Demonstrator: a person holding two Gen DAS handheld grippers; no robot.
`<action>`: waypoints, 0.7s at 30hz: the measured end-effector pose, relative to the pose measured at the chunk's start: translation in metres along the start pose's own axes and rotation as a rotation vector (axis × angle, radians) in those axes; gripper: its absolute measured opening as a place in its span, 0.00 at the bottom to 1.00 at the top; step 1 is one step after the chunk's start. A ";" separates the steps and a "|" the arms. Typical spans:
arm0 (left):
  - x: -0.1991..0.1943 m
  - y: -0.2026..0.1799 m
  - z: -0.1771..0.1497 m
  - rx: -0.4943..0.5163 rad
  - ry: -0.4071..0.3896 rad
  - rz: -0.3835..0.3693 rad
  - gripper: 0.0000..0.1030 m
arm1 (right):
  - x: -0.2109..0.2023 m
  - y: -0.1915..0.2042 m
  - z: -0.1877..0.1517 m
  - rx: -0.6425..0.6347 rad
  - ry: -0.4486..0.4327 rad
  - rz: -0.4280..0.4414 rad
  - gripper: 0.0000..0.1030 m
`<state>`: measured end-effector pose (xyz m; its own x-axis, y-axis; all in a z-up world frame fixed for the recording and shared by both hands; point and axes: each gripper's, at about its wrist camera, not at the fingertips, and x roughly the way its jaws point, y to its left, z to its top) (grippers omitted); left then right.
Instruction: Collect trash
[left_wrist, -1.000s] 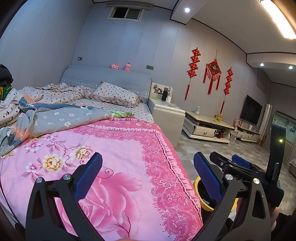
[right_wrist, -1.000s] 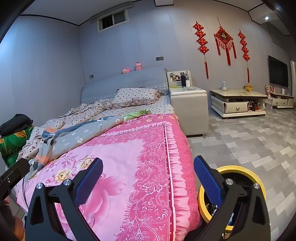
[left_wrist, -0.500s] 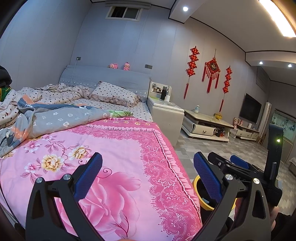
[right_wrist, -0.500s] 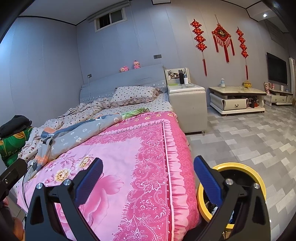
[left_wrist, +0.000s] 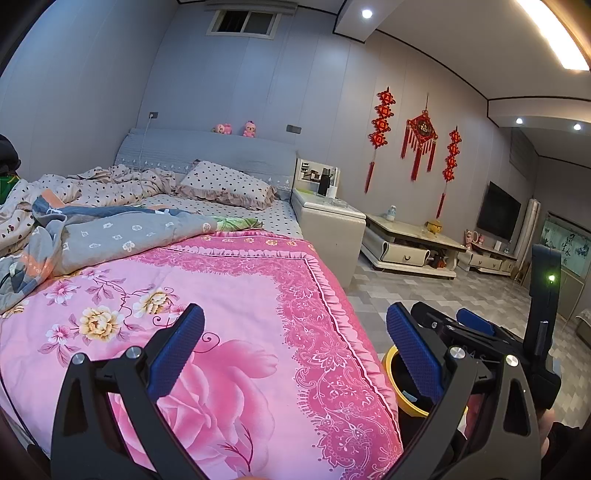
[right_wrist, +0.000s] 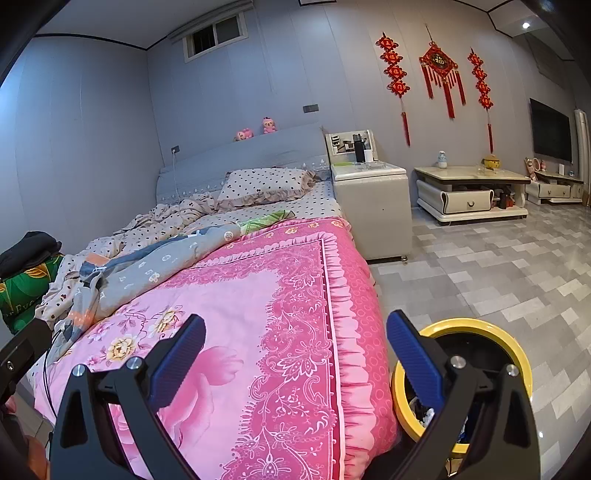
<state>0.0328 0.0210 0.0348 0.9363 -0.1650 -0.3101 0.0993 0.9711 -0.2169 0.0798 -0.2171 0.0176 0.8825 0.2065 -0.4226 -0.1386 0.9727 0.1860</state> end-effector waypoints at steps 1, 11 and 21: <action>0.001 0.000 0.000 -0.001 0.002 -0.001 0.92 | 0.001 -0.001 0.000 0.002 0.002 0.000 0.92; 0.006 0.002 -0.001 -0.003 0.011 0.005 0.92 | 0.006 -0.003 -0.001 0.013 0.017 0.000 0.92; 0.008 0.001 -0.003 0.003 0.018 -0.020 0.92 | 0.006 -0.006 -0.002 0.018 0.025 -0.001 0.92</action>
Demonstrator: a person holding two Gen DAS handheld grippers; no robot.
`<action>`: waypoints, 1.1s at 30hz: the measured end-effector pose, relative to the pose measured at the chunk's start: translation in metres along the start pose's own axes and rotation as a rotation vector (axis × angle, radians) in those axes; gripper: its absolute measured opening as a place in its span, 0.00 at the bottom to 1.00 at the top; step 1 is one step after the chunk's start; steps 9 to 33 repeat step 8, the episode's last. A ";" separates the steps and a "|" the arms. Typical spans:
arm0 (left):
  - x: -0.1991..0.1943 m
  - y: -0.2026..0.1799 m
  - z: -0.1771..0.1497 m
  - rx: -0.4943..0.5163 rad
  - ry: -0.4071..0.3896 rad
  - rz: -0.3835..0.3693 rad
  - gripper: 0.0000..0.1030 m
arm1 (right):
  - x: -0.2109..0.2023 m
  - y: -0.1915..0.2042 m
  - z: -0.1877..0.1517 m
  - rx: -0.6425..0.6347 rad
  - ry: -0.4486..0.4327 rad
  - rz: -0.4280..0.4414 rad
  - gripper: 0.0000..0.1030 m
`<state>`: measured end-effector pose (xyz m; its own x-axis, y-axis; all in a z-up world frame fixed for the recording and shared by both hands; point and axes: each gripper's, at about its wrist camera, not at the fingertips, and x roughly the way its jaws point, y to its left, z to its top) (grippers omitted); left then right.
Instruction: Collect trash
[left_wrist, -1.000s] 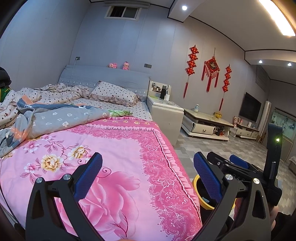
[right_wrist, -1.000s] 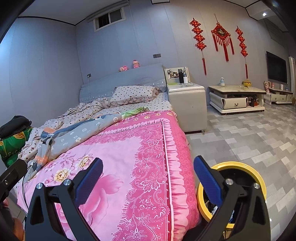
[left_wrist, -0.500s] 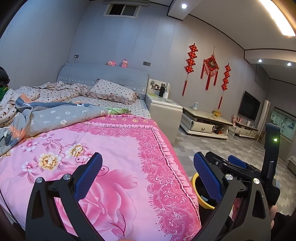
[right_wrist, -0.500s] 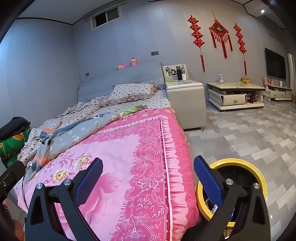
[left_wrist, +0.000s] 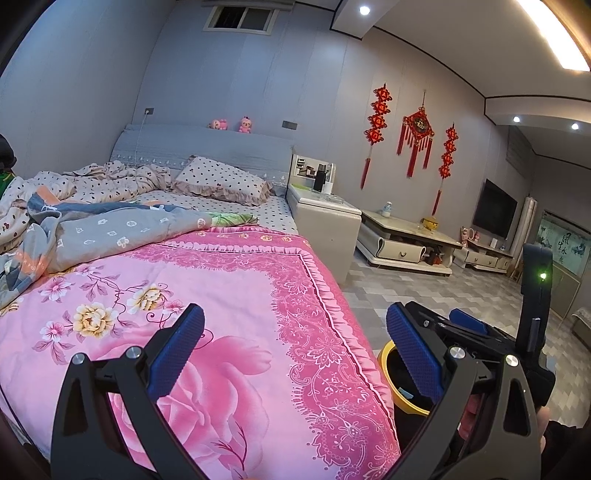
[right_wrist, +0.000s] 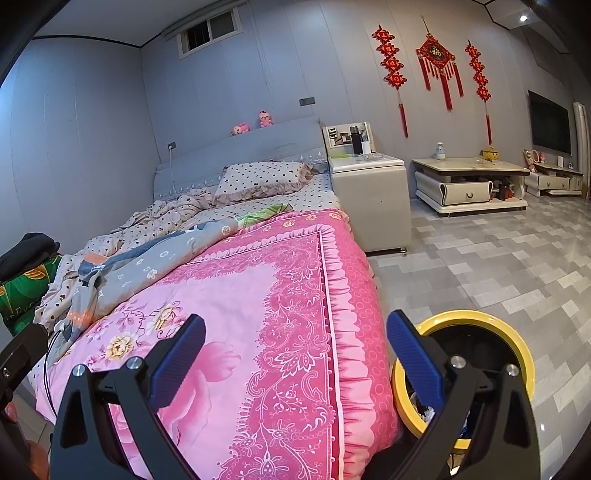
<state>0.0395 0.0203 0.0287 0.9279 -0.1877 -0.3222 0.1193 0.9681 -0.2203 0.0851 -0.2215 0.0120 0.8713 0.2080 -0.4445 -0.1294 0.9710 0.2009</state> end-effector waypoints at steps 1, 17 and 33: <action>0.000 0.000 0.000 -0.001 0.004 -0.006 0.92 | 0.000 0.000 0.000 0.000 0.000 0.000 0.92; 0.001 -0.001 0.000 -0.003 0.007 -0.007 0.92 | 0.000 0.000 0.000 0.001 0.000 -0.001 0.92; 0.001 -0.001 0.000 -0.003 0.007 -0.007 0.92 | 0.000 0.000 0.000 0.001 0.000 -0.001 0.92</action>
